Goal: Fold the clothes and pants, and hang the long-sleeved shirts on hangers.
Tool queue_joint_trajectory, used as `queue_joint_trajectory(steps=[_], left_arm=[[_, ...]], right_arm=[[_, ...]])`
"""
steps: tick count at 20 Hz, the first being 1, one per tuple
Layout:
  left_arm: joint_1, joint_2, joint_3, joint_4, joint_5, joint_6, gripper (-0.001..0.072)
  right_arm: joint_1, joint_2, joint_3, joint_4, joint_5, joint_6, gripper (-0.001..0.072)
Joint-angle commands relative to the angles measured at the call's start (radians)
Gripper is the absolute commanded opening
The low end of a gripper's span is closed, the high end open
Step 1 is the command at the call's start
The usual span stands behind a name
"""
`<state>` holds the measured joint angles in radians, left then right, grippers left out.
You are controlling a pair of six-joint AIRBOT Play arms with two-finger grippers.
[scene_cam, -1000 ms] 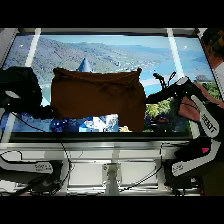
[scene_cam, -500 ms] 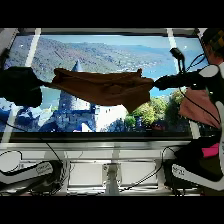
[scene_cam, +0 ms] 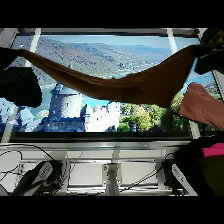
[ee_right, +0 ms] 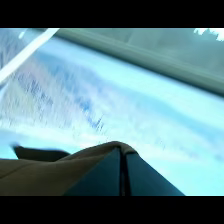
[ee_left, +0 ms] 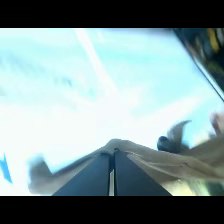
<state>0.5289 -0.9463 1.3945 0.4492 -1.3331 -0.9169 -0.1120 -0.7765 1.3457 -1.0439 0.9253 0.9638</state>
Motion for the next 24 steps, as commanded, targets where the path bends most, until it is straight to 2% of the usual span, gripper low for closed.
queue_joint_trajectory(steps=[1, 4, 6, 8, 11, 16, 20, 21, 24], left_arm=[[0.017, 0.180, 0.004, -0.008, 0.182, -0.019, 0.0019], [0.061, 0.332, 0.004, -0.003, 0.313, -0.019, 0.0019], [0.083, 0.414, 0.004, 0.062, 0.389, -0.030, 0.0018], [0.089, 0.471, 0.004, 0.193, 0.430, -0.117, 0.0018], [0.089, 0.484, 0.003, 0.373, 0.419, -0.263, 0.0017], [0.088, 0.306, 0.003, 0.349, 0.262, -0.277, 0.0017], [0.056, 0.056, 0.003, 0.283, 0.251, -0.273, 0.0017], [0.020, -0.014, 0.003, 0.283, 0.250, -0.264, 0.0017], [-0.143, -0.216, 0.003, 0.285, 0.284, -0.155, 0.0016]], right_arm=[[0.000, 0.131, 0.079, -0.064, -0.023, 0.088, 0.0015], [0.000, 0.210, 0.110, -0.062, 0.016, 0.128, 0.0014], [0.000, 0.266, 0.114, -0.060, 0.032, 0.155, 0.0015], [0.000, 0.307, 0.114, -0.059, 0.035, 0.205, 0.0015], [0.000, 0.316, 0.114, -0.060, 0.073, 0.301, 0.0015], [0.000, 0.150, 0.073, -0.060, 0.099, 0.312, 0.0015], [0.000, -0.151, 0.066, -0.032, 0.013, 0.312, 0.0015], [0.000, -0.235, 0.066, -0.011, -0.013, 0.312, 0.0015], [0.000, -0.460, 0.066, 0.075, -0.075, 0.311, 0.0015]])
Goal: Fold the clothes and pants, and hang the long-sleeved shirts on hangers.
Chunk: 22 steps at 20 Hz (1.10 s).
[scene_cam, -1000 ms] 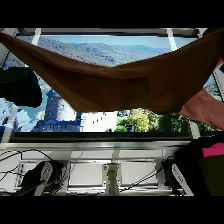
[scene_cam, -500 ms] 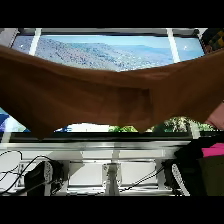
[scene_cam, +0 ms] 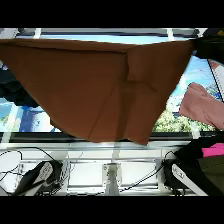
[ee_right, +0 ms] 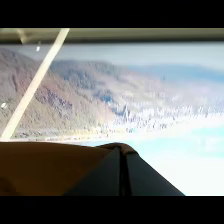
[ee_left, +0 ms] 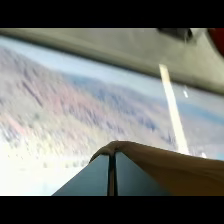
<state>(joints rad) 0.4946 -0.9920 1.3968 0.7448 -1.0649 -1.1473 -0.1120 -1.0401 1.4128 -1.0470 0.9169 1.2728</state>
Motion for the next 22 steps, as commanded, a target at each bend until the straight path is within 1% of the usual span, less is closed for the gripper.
queue_joint_trajectory(steps=[1, 4, 5, 7, 10, 12, 13, 15, 16, 18, 20, 21, 22], left_arm=[[-0.165, -0.235, 0.000, -0.001, 0.076, 0.111, 0.0016], [-0.298, -0.381, 0.000, 0.123, 0.328, 0.115, 0.0016], [-0.326, -0.420, 0.000, 0.135, 0.393, 0.115, 0.0016], [-0.356, -0.476, 0.000, 0.134, 0.468, 0.115, 0.0016], [-0.361, -0.522, 0.000, 0.166, 0.470, 0.115, 0.0016], [-0.348, -0.540, 0.000, 0.183, 0.470, 0.114, 0.0016], [-0.344, -0.547, 0.000, 0.183, 0.467, 0.114, 0.0016], [-0.343, -0.567, 0.000, 0.183, 0.443, 0.111, 0.0017], [-0.343, -0.579, 0.000, 0.188, 0.420, 0.092, 0.0016], [-0.341, -0.599, 0.000, 0.273, 0.383, -0.005, 0.0016], [-0.338, -0.611, 0.000, 0.397, 0.336, -0.110, 0.0016], [-0.333, -0.615, 0.000, 0.439, 0.298, -0.153, 0.0016], [-0.330, -0.622, 0.000, 0.459, 0.257, -0.179, 0.0016]], right_arm=[[0.000, -0.254, -0.001, 0.100, -0.095, 0.001, 0.0015], [0.001, -0.388, -0.001, 0.135, -0.206, -0.006, 0.0015], [0.000, -0.417, -0.001, 0.134, -0.239, -0.010, 0.0015], [0.000, -0.461, -0.001, 0.134, -0.295, -0.010, 0.0015], [0.000, -0.498, -0.001, 0.114, -0.321, -0.026, 0.0015], [0.000, -0.513, -0.001, 0.098, -0.321, -0.112, 0.0014], [0.000, -0.521, -0.002, 0.098, -0.320, -0.121, 0.0013], [0.000, -0.543, -0.002, 0.102, -0.286, -0.123, 0.0013], [0.000, -0.554, -0.002, 0.101, -0.243, -0.122, 0.0013], [-0.001, -0.566, -0.002, 0.064, -0.145, -0.121, 0.0013], [-0.001, -0.566, -0.002, -0.032, -0.071, -0.067, 0.0013], [0.000, -0.567, -0.002, -0.078, -0.029, -0.029, 0.0013], [0.000, -0.567, -0.003, -0.108, 0.016, -0.005, 0.0013]])
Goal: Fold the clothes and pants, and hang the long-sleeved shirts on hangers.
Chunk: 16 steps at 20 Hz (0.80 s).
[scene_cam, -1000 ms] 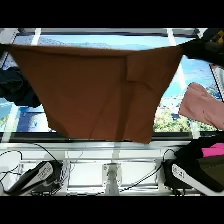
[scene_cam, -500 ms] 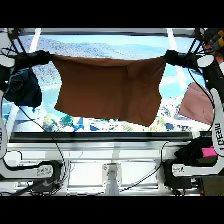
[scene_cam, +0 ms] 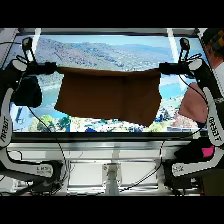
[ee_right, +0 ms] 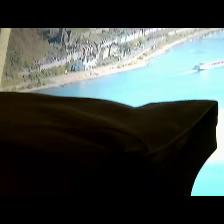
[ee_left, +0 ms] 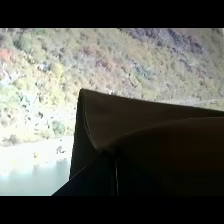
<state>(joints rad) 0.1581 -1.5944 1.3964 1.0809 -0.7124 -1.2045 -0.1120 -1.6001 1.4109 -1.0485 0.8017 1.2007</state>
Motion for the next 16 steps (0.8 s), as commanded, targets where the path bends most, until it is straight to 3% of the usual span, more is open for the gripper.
queue_joint_trajectory(steps=[1, 6, 14, 15, 16], left_arm=[[0.009, -0.029, 0.000, 0.131, -0.138, -0.136, 0.0016], [0.008, -0.107, 0.001, 0.132, -0.274, -0.135, 0.0017], [0.008, -0.129, 0.001, 0.131, -0.269, -0.135, 0.0020], [0.008, -0.129, 0.001, 0.131, -0.269, -0.135, 0.0031], [0.008, -0.129, 0.001, 0.131, -0.269, -0.135, 0.0149]], right_arm=[[0.000, -0.008, -0.003, -0.127, 0.170, 0.075, 0.0013], [0.000, -0.029, -0.008, -0.211, 0.264, 0.135, 0.0014], [0.000, -0.047, -0.114, -0.210, 0.261, 0.153, 0.0037], [0.000, -0.045, -0.114, -0.209, 0.261, 0.153, 0.0182], [0.000, -0.044, -0.114, -0.209, 0.261, 0.153, 0.0398]])
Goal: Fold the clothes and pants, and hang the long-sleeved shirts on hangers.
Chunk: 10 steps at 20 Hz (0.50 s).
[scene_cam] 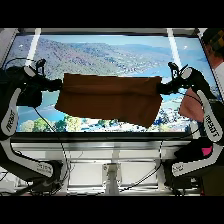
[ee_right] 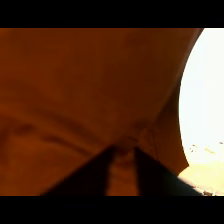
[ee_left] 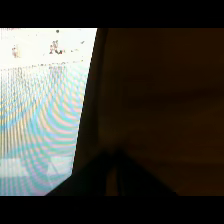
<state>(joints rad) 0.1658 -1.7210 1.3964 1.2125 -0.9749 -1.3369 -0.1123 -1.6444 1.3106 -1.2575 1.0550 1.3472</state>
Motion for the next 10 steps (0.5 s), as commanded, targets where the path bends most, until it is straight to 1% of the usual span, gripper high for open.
queue_joint_trajectory(steps=[1, 2, 3, 7, 8, 10], left_arm=[[0.001, -0.002, 0.001, -0.001, -0.006, -0.002, 0.0394], [0.001, -0.002, 0.001, -0.001, -0.006, -0.002, 0.0632], [0.002, -0.001, 0.001, -0.001, -0.008, -0.002, 0.0704], [0.009, 0.027, 0.002, 0.000, -0.049, -0.001, 0.0703], [0.014, 0.044, 0.002, 0.000, -0.064, 0.011, 0.0700], [0.033, 0.091, 0.003, 0.001, -0.117, 0.081, 0.0694]], right_arm=[[0.001, 0.000, -0.013, 0.000, 0.008, 0.005, 0.0481], [0.000, 0.002, -0.012, 0.000, 0.008, 0.005, 0.0481], [0.000, 0.006, -0.012, -0.002, 0.008, 0.005, 0.0481], [0.000, 0.050, -0.012, -0.037, 0.002, -0.003, 0.0479], [-0.001, 0.069, -0.012, -0.058, 0.005, -0.003, 0.0479], [-0.020, 0.105, -0.012, -0.071, 0.021, -0.003, 0.0479]])
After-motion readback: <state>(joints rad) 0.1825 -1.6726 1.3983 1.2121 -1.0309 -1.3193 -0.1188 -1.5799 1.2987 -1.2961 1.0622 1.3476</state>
